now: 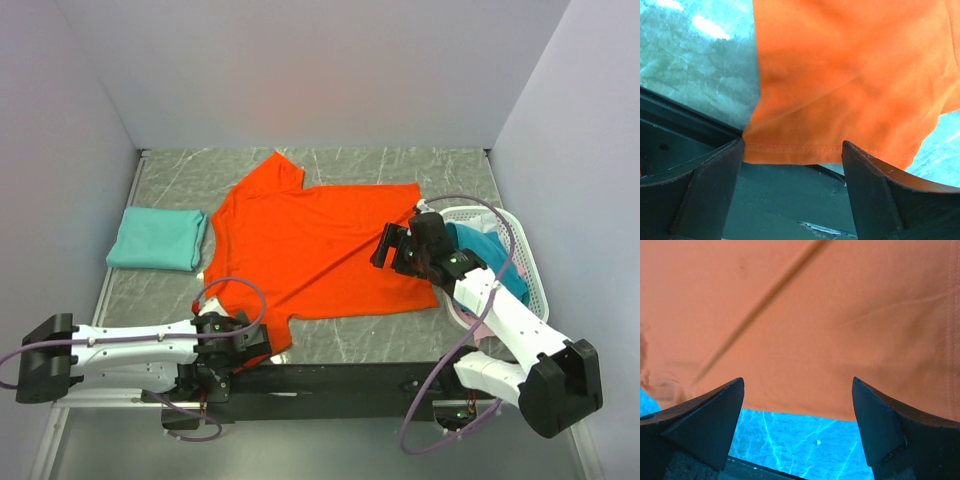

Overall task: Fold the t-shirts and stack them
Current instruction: Flatten the tshirt out

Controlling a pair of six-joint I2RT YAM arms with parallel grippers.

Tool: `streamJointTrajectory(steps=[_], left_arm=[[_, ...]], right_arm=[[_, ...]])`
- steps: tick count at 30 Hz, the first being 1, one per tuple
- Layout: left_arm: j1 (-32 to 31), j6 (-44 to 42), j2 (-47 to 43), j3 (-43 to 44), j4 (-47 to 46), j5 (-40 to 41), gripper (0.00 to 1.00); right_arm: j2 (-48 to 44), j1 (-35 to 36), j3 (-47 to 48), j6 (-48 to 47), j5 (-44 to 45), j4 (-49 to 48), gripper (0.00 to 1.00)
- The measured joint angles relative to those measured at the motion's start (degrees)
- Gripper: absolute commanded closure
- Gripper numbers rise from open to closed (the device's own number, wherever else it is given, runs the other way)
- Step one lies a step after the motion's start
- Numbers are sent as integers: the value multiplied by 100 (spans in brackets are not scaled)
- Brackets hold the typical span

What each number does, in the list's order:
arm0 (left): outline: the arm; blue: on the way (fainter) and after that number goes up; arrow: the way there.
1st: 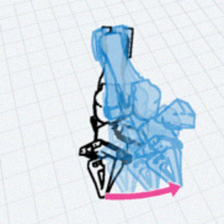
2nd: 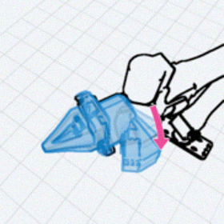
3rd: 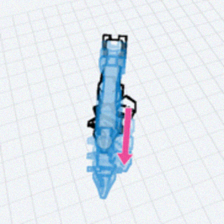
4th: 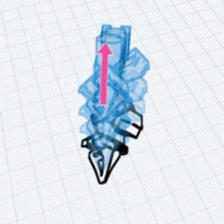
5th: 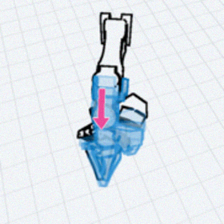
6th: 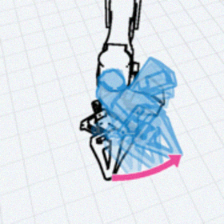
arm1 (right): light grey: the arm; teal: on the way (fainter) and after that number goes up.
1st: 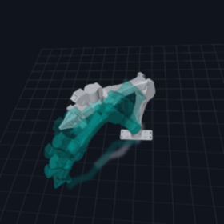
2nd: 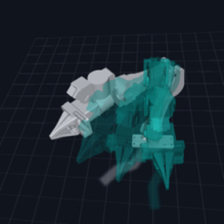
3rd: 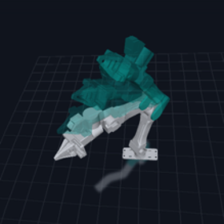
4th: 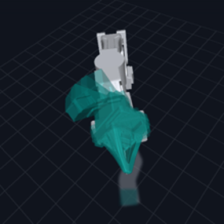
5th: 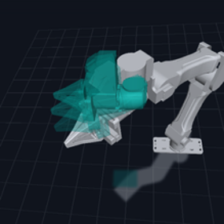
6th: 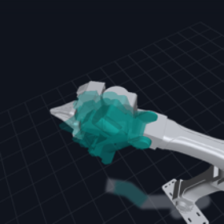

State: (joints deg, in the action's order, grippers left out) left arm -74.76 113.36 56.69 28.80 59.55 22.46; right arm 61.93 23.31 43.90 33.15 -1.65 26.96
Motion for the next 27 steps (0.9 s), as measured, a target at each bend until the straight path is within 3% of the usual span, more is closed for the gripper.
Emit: streamJointTrajectory(steps=[6, 9, 18, 27], left_arm=[[57, 4, 24, -72, -17, -11, 26], [138, -17, 144, -46, -4, -44, 40], [356, -11, 299, -70, -103, -435, 98], [472, -2, 140, -70, -170, -345, 100]], right_arm=[[114, 2, -17, 4, -2, -33, 6], [258, 0, -17, 7, -15, -37, 6], [402, 0, -20, 28, -26, -35, 7], [138, -9, -179, 229, 236, 92, 4]])
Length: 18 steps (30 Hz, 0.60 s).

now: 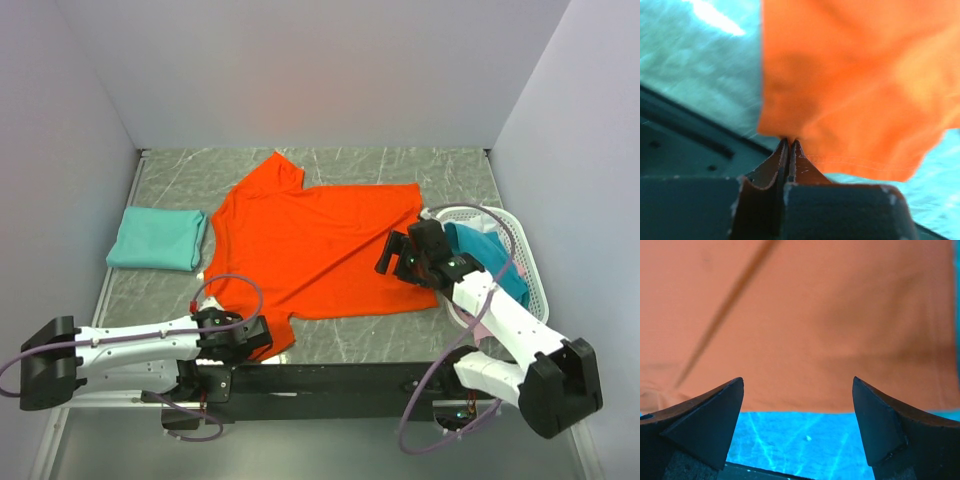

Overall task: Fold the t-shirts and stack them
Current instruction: Flatten the tshirt out

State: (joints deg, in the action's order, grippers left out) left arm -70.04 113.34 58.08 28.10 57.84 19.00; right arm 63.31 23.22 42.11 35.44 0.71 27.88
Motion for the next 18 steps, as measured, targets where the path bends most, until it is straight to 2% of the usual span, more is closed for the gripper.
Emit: streamJointTrajectory(steps=[2, 5, 10, 18], left_arm=[[57, 11, -114, 0, -120, 192, 100], [96, 11, -330, 0, -254, 409, 99], [98, -44, -577, 0, -374, 673, 100], [103, -149, -634, 0, -396, 914, 100]], right_arm=[[-199, -52, -153, 109, 122, 149, 1], [-518, -304, -461, 278, 238, 417, 2], [-927, -564, -1128, 531, 267, 704, 6], [-1067, -564, -1473, 960, 391, 636, 16]])
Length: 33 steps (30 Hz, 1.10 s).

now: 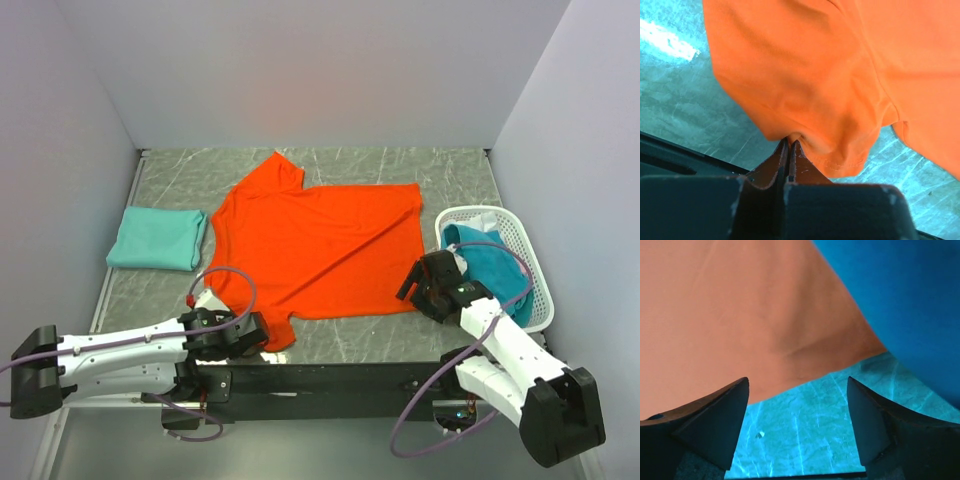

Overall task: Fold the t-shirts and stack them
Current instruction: Flatten the tshirt out

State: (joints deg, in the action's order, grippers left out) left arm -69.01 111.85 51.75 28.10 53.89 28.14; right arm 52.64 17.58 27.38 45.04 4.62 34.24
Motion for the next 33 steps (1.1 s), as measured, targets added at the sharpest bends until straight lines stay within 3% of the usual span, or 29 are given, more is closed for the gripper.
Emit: streamJointTrajectory(steps=[14, 26, 30, 33], left_arm=[[2, 52, -702, -149, 109, 48, 100], [7, 160, -706, -186, 219, 140, 100], [7, 160, -678, -186, 254, 179, 100], [7, 162, -748, -186, 273, 212, 100]], right_arm=[[664, -22, -129, 398, 540, -590, 30], [376, -39, -269, 546, 658, -459, 28], [382, -83, -269, 570, 667, -439, 32], [505, -153, -269, 562, 649, -470, 43]])
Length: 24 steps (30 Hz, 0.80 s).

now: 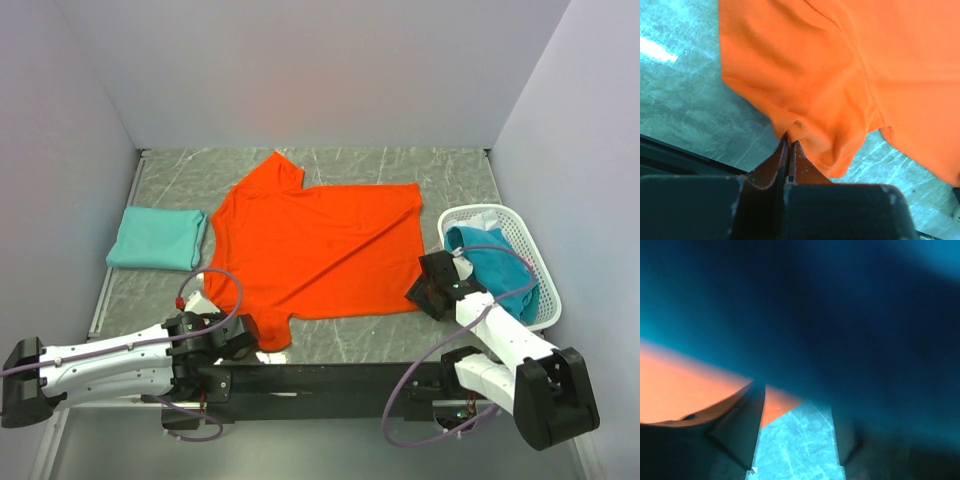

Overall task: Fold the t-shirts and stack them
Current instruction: Flatten the tshirt out

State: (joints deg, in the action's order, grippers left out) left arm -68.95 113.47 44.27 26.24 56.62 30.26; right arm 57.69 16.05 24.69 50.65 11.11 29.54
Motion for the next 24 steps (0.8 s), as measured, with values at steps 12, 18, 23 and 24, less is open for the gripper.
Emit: streamJointTrajectory(steps=[12, 18, 23, 24], left_arm=[[0, 20, -203, 0, 221, 144, 100], [0, 20, -190, 0, 289, 155, 100], [0, 20, -212, 0, 286, 153, 100], [2, 20, -212, 0, 284, 151, 100]], right_arm=[[466, -72, 122, -87, -118, -262, 96], [-190, -72, 31, -101, -238, 227, 100], [-940, -72, 4, -74, -289, 643, 100], [-1051, -72, 4, -59, -302, 713, 100]])
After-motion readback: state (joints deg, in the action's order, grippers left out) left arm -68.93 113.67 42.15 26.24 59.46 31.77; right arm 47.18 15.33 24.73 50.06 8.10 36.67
